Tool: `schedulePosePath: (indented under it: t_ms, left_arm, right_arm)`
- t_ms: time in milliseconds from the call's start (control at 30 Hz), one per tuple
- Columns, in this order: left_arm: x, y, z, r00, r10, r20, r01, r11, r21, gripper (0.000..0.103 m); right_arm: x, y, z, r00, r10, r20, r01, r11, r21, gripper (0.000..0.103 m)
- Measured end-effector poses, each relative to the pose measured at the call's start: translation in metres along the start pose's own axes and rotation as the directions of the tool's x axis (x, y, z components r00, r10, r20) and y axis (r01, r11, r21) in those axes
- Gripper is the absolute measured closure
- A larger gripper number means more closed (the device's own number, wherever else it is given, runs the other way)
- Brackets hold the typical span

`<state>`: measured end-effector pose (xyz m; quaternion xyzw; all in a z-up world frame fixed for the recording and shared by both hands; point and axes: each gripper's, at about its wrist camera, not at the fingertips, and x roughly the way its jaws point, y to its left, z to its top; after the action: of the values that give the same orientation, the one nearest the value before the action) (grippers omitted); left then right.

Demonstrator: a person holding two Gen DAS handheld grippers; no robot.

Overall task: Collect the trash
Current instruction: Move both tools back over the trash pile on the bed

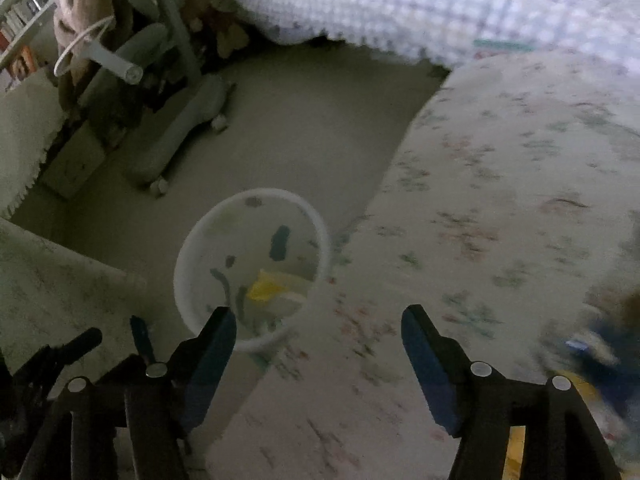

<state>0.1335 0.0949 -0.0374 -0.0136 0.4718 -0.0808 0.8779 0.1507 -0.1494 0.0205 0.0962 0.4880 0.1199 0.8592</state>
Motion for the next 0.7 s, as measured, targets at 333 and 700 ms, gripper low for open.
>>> schedulePosePath:
  t_ms: [333, 700]
  left_arm:
    - [-0.017, -0.037, -0.005, 0.996, -0.073, -0.051, 0.074, 0.997, 0.023, 0.014]
    - [-0.009, -0.073, 0.012, 0.989, -0.096, -0.115, 0.105, 0.991, 0.083, 0.014]
  right_arm:
    - [-0.090, -0.093, -0.037, 0.983, -0.182, 0.011, 0.180, 0.978, 0.104, 0.020]
    - [-0.098, -0.184, -0.060, 0.969, -0.247, -0.032, 0.245, 0.926, 0.288, 0.020]
